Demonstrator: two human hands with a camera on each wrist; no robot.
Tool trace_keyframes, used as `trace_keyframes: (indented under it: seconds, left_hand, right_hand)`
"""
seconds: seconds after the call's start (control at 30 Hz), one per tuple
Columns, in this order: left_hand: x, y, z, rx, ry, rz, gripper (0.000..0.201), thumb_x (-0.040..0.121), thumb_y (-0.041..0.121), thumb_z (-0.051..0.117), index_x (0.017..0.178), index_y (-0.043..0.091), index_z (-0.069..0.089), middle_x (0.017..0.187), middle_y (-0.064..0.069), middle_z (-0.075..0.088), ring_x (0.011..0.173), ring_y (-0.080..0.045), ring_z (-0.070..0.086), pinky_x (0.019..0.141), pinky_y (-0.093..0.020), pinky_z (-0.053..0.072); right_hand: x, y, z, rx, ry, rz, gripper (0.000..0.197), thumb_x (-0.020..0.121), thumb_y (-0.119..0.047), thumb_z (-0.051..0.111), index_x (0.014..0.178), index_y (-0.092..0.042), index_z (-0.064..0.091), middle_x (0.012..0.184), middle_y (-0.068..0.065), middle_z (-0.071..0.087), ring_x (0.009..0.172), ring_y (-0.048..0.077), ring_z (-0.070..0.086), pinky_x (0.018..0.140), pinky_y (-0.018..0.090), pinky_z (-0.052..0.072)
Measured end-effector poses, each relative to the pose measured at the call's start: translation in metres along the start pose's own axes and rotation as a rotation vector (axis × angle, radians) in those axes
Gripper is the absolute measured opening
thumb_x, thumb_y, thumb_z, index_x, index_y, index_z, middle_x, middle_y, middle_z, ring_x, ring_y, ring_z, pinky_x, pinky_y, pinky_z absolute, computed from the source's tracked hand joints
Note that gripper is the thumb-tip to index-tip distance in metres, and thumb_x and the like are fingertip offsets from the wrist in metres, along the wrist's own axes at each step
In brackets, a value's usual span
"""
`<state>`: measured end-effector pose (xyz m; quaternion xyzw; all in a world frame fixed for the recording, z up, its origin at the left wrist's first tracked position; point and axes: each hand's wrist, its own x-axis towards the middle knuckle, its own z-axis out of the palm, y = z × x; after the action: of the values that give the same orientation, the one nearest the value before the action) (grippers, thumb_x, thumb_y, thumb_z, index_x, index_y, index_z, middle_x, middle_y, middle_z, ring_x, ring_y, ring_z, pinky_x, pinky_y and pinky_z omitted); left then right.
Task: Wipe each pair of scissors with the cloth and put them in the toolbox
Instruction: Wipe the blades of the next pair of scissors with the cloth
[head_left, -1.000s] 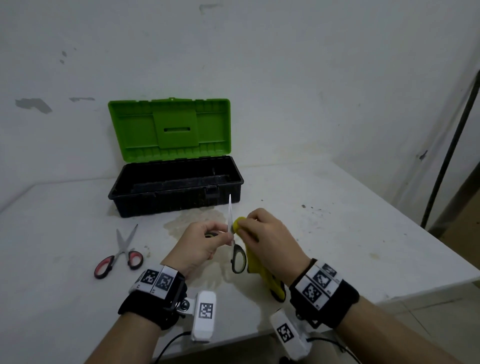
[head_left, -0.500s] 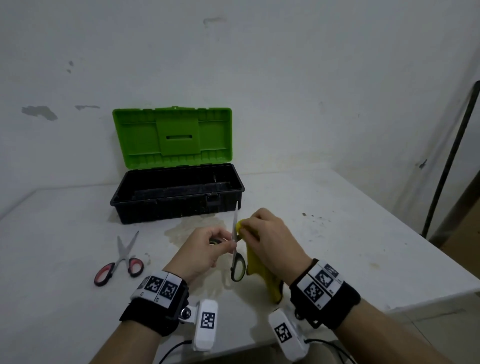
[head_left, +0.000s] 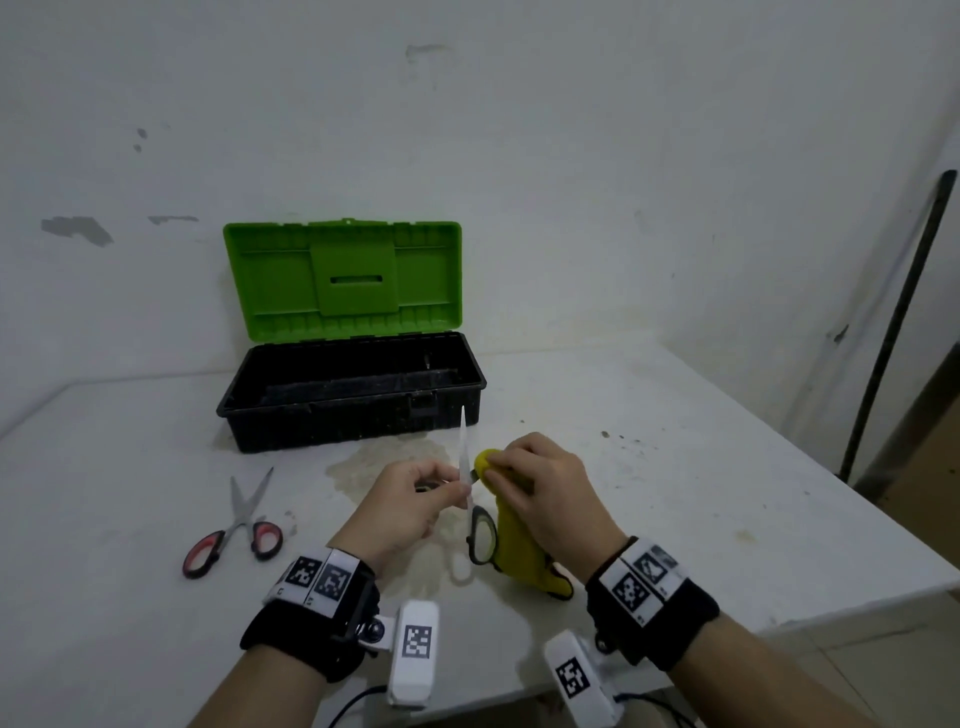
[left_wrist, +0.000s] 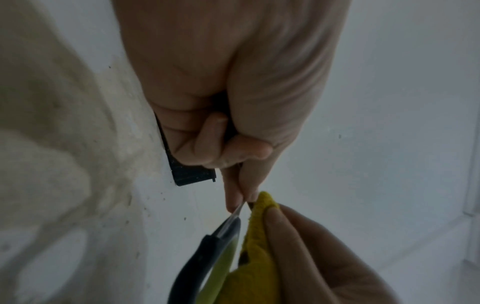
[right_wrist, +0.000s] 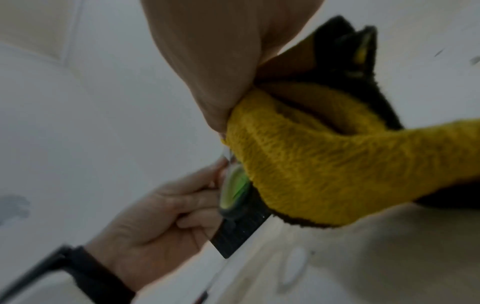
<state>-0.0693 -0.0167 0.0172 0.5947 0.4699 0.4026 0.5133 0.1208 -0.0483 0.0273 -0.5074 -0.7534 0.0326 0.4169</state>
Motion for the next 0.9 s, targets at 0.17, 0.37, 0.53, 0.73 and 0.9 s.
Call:
trace_keyframes:
  seconds: [0.17,0.37,0.53,0.73,0.9]
  left_hand:
    - [-0.004,0.003,0.000,-0.033,0.007,-0.012,0.009,0.092,0.008,0.069,0.093,-0.001,0.069,0.075,-0.008,0.072,0.040,-0.003,0.038,0.042,-0.016,0.032]
    - [-0.002,0.004,0.000,-0.007,0.015,0.001,0.007,0.092,0.009,0.069,0.088,0.004,0.071,0.076,-0.008,0.073,0.042,-0.004,0.039,0.042,-0.016,0.033]
    - [-0.003,0.004,0.006,0.080,-0.011,0.048,0.007,0.092,0.013,0.070,0.087,0.008,0.072,0.076,-0.004,0.072,0.047,-0.004,0.044,0.044,-0.017,0.036]
    - [-0.010,-0.001,-0.004,0.136,0.008,0.031,0.006,0.091,0.013,0.071,0.087,0.010,0.073,0.077,-0.003,0.073,0.047,0.002,0.052,0.048,-0.017,0.039]
    - [-0.008,0.000,-0.011,0.088,0.002,-0.054,0.004,0.090,0.011,0.072,0.093,0.013,0.073,0.076,0.002,0.067,0.046,0.000,0.049,0.050,-0.019,0.041]
  right_hand:
    - [0.013,0.025,-0.006,-0.080,0.126,0.096,0.014,0.089,-0.023,0.070,0.098,-0.014,0.076,0.091,-0.001,0.060,0.076,0.008,0.054,0.071,0.010,0.041]
    - [0.013,0.003,-0.019,-0.102,0.190,0.023,0.009,0.090,-0.019,0.069,0.095,-0.014,0.074,0.090,-0.001,0.058,0.073,0.008,0.053,0.069,0.009,0.041]
    - [0.003,-0.008,0.004,-0.122,-0.071,0.016,0.014,0.094,-0.021,0.062,0.090,-0.015,0.073,0.091,-0.001,0.055,0.073,0.013,0.054,0.068,0.021,0.044]
    - [0.019,0.023,-0.013,-0.163,-0.063,0.220,0.017,0.094,-0.023,0.061,0.100,-0.015,0.075,0.097,0.002,0.058,0.085,0.017,0.057,0.079,0.029,0.048]
    - [0.018,0.017,-0.021,-0.127,0.033,0.175,0.016,0.093,-0.024,0.064,0.101,-0.016,0.076,0.093,0.000,0.060,0.080,0.012,0.054,0.071,0.020,0.045]
